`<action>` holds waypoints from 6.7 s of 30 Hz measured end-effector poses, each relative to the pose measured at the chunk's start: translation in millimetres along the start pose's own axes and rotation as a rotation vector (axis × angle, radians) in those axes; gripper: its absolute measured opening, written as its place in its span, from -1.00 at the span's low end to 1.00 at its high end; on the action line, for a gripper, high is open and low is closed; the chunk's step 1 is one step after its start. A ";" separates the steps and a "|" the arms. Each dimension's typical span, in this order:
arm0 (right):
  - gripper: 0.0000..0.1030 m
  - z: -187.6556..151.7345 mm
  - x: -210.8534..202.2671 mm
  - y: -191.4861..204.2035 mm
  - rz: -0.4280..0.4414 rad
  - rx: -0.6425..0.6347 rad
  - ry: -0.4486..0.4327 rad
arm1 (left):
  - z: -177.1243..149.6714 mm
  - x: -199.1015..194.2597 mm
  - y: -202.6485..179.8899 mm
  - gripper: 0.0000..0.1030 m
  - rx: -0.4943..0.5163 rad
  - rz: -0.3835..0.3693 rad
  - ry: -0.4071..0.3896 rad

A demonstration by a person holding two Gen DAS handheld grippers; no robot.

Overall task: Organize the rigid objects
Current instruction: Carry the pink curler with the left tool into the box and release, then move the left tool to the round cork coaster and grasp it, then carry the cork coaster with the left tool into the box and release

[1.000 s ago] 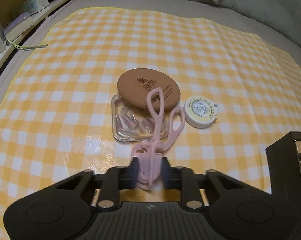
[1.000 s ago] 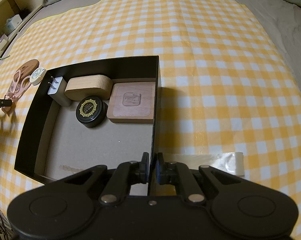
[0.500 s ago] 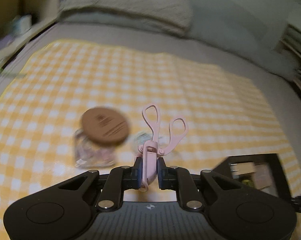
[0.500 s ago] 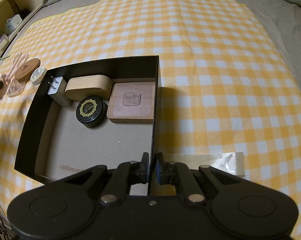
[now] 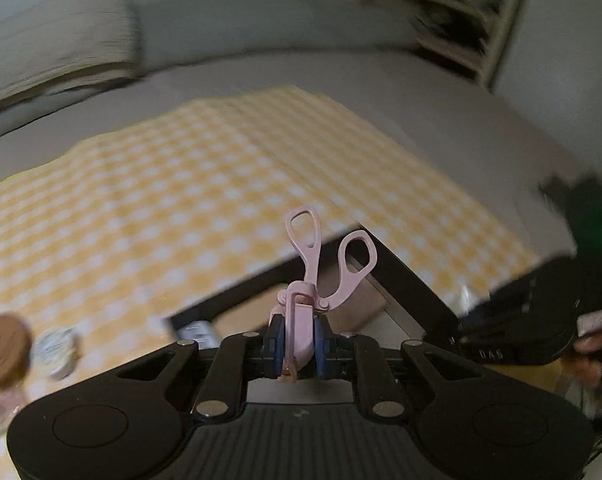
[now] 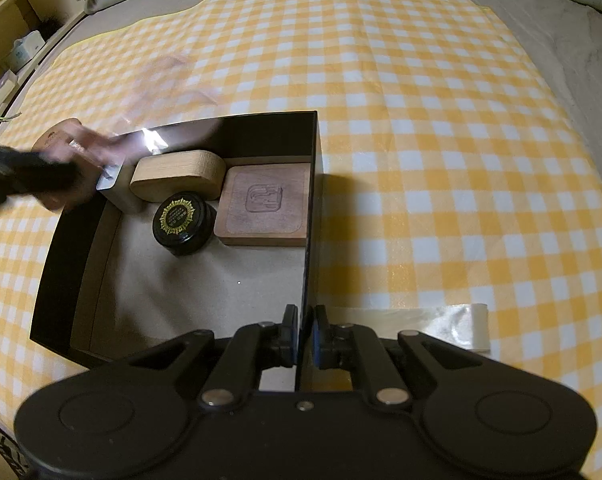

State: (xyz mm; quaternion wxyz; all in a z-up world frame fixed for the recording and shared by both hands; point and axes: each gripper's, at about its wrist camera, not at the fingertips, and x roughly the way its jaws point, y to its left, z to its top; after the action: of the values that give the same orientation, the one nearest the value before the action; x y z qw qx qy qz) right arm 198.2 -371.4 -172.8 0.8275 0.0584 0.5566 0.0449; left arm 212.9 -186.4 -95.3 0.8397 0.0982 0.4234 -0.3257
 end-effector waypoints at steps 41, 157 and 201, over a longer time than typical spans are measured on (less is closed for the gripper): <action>-0.83 -1.4 1.1 -1.8 0.022 0.019 0.000 | 0.3 34.4 -10.7 0.86 0.161 0.052 0.050; -0.90 21.0 -9.1 -4.1 -0.006 0.123 -0.057 | -20.8 72.9 -40.5 0.93 0.170 -0.171 0.151; -0.91 21.3 -9.6 -1.5 -0.013 0.107 -0.055 | -30.4 94.6 -27.7 -0.88 0.336 -0.068 0.365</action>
State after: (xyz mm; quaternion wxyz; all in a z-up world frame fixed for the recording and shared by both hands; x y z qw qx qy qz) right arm 214.3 -375.3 -156.3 0.8385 0.1001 0.5356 0.0082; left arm 216.4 -238.2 -184.4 0.7098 0.2791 0.5110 -0.3964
